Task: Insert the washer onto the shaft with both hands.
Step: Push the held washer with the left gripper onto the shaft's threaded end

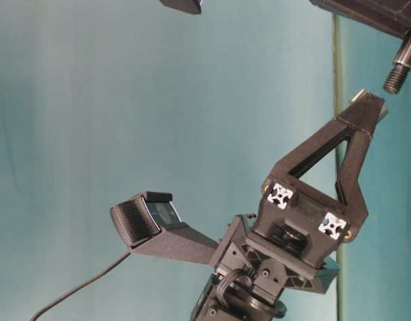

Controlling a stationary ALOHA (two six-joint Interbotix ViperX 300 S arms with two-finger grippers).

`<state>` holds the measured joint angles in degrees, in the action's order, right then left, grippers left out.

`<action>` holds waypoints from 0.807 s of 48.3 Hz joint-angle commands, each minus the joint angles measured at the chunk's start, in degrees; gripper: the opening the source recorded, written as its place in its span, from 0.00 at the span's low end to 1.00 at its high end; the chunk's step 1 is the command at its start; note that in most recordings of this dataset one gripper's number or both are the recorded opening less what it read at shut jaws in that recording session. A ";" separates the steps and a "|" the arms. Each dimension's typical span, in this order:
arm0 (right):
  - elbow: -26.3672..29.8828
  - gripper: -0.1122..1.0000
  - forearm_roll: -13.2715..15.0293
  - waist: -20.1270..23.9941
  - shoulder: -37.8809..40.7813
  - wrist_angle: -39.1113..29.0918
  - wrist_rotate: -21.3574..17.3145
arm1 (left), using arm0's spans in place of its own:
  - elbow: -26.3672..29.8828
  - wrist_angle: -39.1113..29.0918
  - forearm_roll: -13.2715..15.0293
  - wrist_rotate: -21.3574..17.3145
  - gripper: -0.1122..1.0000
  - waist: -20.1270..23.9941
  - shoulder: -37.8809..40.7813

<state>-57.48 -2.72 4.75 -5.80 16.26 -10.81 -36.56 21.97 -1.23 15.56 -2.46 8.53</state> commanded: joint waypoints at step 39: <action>1.32 0.10 -0.26 -0.70 0.09 3.43 -0.44 | 0.97 0.53 -0.09 0.00 0.42 -0.09 0.26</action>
<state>-57.30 -2.90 4.13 -5.45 18.98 -10.81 -36.56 21.97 -1.23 15.47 -2.46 9.05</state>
